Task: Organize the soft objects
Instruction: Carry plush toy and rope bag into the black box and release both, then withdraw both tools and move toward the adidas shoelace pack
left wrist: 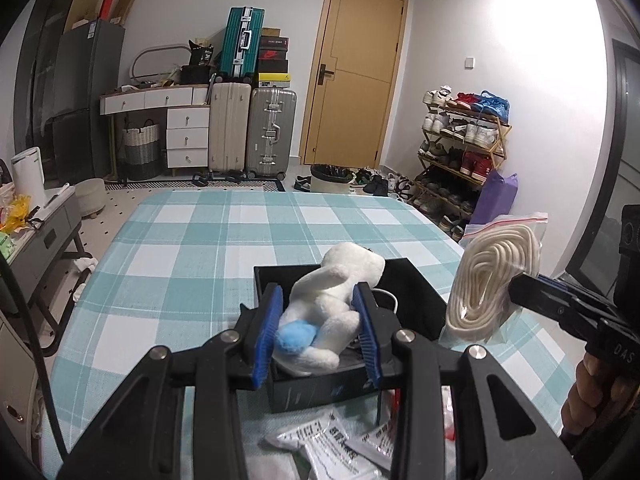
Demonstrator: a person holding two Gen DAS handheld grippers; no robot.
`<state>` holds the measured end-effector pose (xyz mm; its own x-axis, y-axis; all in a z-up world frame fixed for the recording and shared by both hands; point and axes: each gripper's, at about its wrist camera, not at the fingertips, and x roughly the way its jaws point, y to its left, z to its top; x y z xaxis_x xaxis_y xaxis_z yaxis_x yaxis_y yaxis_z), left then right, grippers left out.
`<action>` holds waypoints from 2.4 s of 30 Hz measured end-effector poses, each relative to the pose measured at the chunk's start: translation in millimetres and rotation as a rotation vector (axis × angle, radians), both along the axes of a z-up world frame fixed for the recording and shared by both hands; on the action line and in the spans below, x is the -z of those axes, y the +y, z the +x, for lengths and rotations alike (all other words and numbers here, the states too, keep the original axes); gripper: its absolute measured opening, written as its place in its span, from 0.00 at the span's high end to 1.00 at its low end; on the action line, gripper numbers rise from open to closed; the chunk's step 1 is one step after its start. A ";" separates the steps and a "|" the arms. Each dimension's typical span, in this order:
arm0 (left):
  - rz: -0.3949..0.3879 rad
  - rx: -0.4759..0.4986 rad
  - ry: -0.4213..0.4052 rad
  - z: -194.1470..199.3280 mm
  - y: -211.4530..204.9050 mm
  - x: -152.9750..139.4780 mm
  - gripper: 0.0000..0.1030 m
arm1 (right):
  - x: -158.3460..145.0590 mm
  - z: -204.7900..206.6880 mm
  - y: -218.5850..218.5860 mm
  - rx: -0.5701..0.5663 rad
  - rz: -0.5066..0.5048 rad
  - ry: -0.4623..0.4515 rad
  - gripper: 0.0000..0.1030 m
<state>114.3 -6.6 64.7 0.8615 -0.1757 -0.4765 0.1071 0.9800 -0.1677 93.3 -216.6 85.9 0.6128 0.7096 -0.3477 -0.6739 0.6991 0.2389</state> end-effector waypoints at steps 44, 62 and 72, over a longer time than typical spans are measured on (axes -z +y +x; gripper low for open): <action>0.155 0.014 0.129 59.4 -24.1 41.2 0.46 | 60.7 95.3 49.9 0.010 -0.236 0.172 0.74; 0.153 0.005 0.097 -10.2 -6.2 25.2 0.00 | 46.2 41.2 9.0 0.082 -0.216 0.126 0.01; 0.174 -0.002 0.098 -49.6 -2.1 25.9 0.00 | 56.2 18.5 13.6 0.051 -0.254 0.145 0.01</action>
